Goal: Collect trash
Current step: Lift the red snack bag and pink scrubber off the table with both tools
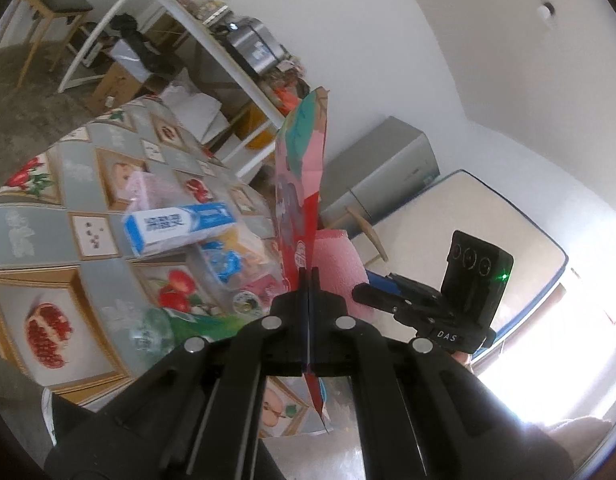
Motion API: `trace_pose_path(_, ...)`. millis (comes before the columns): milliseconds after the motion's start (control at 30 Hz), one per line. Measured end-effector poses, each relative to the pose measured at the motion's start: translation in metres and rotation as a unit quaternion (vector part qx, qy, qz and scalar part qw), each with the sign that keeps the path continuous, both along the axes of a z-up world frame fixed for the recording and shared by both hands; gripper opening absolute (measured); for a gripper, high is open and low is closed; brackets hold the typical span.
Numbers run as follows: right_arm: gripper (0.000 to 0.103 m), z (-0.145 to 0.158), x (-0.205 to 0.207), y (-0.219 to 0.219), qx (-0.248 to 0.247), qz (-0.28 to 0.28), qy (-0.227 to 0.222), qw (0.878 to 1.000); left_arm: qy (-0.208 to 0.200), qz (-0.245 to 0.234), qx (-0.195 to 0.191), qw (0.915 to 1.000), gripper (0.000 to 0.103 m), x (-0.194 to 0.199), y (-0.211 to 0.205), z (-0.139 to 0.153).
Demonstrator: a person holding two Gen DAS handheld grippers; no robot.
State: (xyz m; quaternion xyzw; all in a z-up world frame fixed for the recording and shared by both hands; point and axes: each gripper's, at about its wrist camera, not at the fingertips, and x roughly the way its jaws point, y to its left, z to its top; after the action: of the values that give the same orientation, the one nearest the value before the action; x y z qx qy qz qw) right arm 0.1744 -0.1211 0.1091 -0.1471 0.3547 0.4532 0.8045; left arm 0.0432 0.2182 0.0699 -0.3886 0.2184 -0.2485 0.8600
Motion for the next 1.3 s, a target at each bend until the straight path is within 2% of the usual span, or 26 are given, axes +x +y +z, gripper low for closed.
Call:
trace_pose_path(267,0.029,-0.004,-0.017,-0.061,0.028,-0.078,0.005,0.997,-0.010,-0.042,0.036,0.9984,0.000,0.014,-0.054,0.016)
trace_pose_path(533,0.029,-0.013,-0.023,-0.105,0.042,-0.140,0.007,0.989,0.003,-0.084,0.057,0.9949,0.000,0.036,-0.102,0.016)
trace_pose_path(733,0.029,-0.026,-0.028,-0.148,0.069,-0.189,0.018,0.979,0.011,-0.102,0.076,0.9918,0.000,0.048,-0.131,0.017)
trace_pose_path(833,0.029,-0.036,-0.031,-0.177,0.084,-0.224,0.027,0.971,0.018,-0.118,0.092,0.9886,0.000,0.057,-0.152,0.018)
trace_pose_path(1033,0.029,-0.053,-0.045,-0.251,0.117,-0.303,0.035,0.945,0.027,-0.166,0.117,0.9789,0.000,0.081,-0.205,0.018)
trace_pose_path(1200,0.029,-0.069,-0.062,-0.324,0.137,-0.388,0.038,0.910,0.033,-0.221,0.141,0.9645,0.000,0.105,-0.271,0.019)
trace_pose_path(1300,0.029,-0.085,-0.071,-0.370,0.147,-0.443,0.043,0.883,0.042,-0.262,0.163,0.9502,0.000,0.122,-0.325,0.018)
